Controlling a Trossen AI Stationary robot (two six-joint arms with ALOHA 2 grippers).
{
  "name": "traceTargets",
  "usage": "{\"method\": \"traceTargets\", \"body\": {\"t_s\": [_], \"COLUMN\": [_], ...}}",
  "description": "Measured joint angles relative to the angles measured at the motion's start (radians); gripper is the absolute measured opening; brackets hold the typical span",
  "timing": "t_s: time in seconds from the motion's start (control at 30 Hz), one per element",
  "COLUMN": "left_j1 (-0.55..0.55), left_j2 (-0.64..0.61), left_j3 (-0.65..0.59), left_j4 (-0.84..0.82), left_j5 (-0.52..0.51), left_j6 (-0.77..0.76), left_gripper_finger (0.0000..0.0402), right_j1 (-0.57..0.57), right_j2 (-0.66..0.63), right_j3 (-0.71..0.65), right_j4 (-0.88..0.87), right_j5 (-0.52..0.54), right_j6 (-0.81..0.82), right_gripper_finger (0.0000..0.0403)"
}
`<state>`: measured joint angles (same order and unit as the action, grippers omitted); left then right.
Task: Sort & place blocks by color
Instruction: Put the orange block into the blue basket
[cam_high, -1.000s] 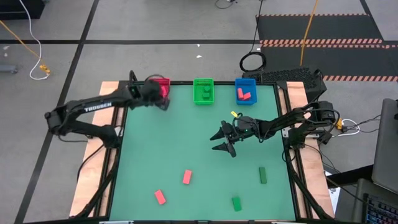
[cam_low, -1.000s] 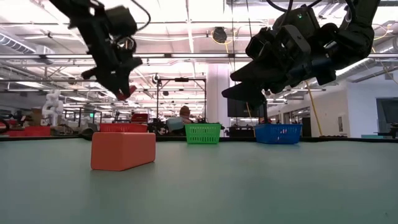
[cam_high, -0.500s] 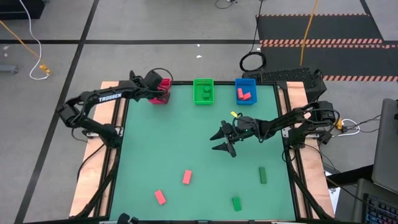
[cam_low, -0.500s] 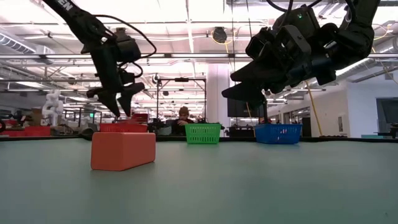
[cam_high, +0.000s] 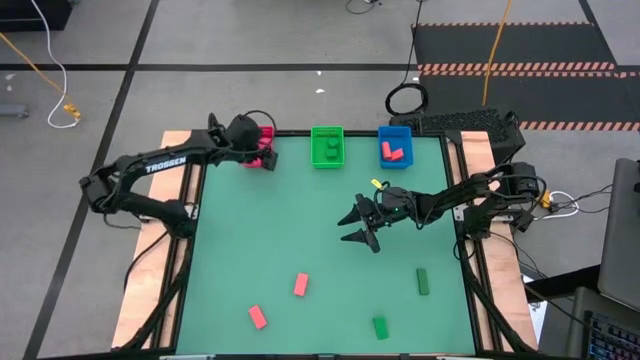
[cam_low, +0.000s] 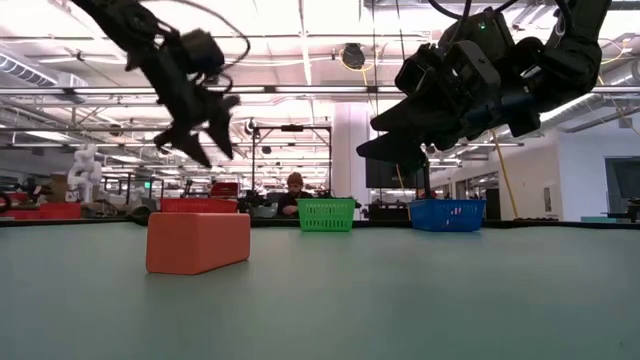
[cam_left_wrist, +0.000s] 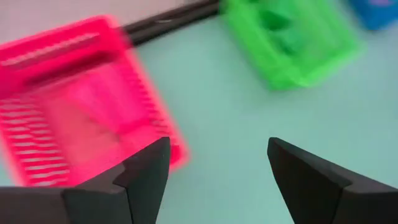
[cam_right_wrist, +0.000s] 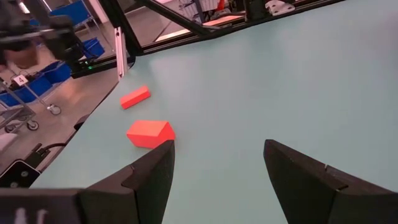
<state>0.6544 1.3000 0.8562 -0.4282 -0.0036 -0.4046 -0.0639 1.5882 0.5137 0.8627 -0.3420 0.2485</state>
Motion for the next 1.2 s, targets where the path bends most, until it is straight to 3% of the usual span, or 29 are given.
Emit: {"method": "traceTargets", "body": {"t_s": [0.27, 0.53, 0.67, 0.93, 1.07, 1.2], "left_j1": [-0.368, -0.774, -0.925, -1.070, -1.095, -1.110], "left_j2": [-0.058, -0.041, 0.029, 0.253, 0.363, 0.474], "left_j3": [0.000, 0.000, 0.001, 0.039, 0.175, 0.358], "left_j4": [-0.010, -0.009, 0.046, 0.279, 0.237, 0.042], "left_j5": [-0.012, -0.214, -0.289, -0.266, -0.241, -0.205], "left_j6": [-0.170, -0.529, -0.696, -0.837, -0.827, -0.807], "left_gripper_finger": [0.0273, 0.0273, 0.0273, 0.0273, 0.0273, 0.0273], "right_j1": [0.012, 0.053, 0.053, 0.052, 0.050, 0.044], "right_j2": [0.000, 0.000, 0.000, -0.001, -0.001, -0.001], "right_j3": [0.000, 0.000, 0.000, 0.000, 0.000, -0.002], "right_j4": [0.000, 0.000, 0.003, 0.012, -0.001, -0.023], "right_j5": [0.000, 0.006, 0.006, 0.007, 0.032, 0.032], "right_j6": [-0.047, -0.097, -0.097, -0.104, -0.107, -0.111], "right_gripper_finger": [0.0240, 0.0240, 0.0240, 0.0240, 0.0240, 0.0240]}}
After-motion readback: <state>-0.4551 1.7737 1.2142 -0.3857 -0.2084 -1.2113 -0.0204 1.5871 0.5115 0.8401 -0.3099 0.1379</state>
